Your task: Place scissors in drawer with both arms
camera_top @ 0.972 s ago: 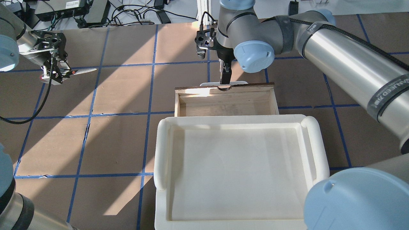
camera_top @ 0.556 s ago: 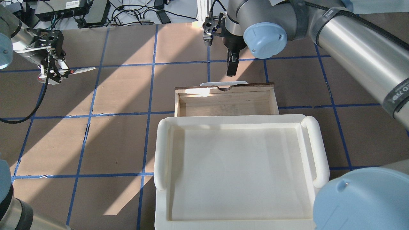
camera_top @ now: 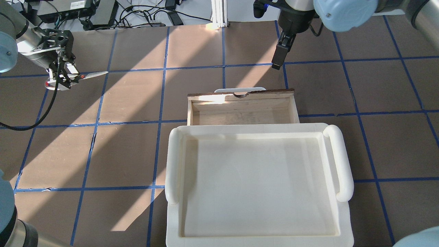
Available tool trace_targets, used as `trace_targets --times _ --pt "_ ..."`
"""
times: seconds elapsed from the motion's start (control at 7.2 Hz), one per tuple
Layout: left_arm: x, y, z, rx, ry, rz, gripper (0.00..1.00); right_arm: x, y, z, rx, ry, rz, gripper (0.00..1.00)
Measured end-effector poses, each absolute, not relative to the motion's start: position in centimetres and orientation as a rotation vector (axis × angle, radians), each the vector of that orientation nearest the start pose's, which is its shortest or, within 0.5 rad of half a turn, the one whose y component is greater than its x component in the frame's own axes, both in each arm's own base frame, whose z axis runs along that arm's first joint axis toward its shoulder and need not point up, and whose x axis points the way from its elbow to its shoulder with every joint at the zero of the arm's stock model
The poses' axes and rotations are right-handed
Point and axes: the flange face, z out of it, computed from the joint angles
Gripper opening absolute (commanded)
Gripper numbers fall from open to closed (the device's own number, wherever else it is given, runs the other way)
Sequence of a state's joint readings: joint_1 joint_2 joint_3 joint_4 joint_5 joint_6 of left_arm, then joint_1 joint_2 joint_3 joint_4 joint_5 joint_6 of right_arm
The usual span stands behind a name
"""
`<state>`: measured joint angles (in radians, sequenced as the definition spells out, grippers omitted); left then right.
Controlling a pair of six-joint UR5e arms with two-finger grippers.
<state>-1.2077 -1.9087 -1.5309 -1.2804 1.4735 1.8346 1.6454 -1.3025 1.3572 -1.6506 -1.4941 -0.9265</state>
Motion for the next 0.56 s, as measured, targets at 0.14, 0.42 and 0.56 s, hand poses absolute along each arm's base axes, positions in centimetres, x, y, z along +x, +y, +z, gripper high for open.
trace_targets --times 0.14,0.42,0.56 --pt "4.5 -62.6 35.7 2.142 2.36 -0.134 0.0 17.7 -58.4 47.3 -1.236 2.828 -0.1 1.0" --pt "-3.6 -62.2 36.9 2.145 2.356 -0.136 0.0 17.0 -55.2 50.7 -0.735 2.989 -0.077 1.0" --pt "-7.4 -61.5 37.5 2.145 2.363 -0.14 0.0 16.7 -52.8 52.7 -0.545 3.025 -0.067 1.0"
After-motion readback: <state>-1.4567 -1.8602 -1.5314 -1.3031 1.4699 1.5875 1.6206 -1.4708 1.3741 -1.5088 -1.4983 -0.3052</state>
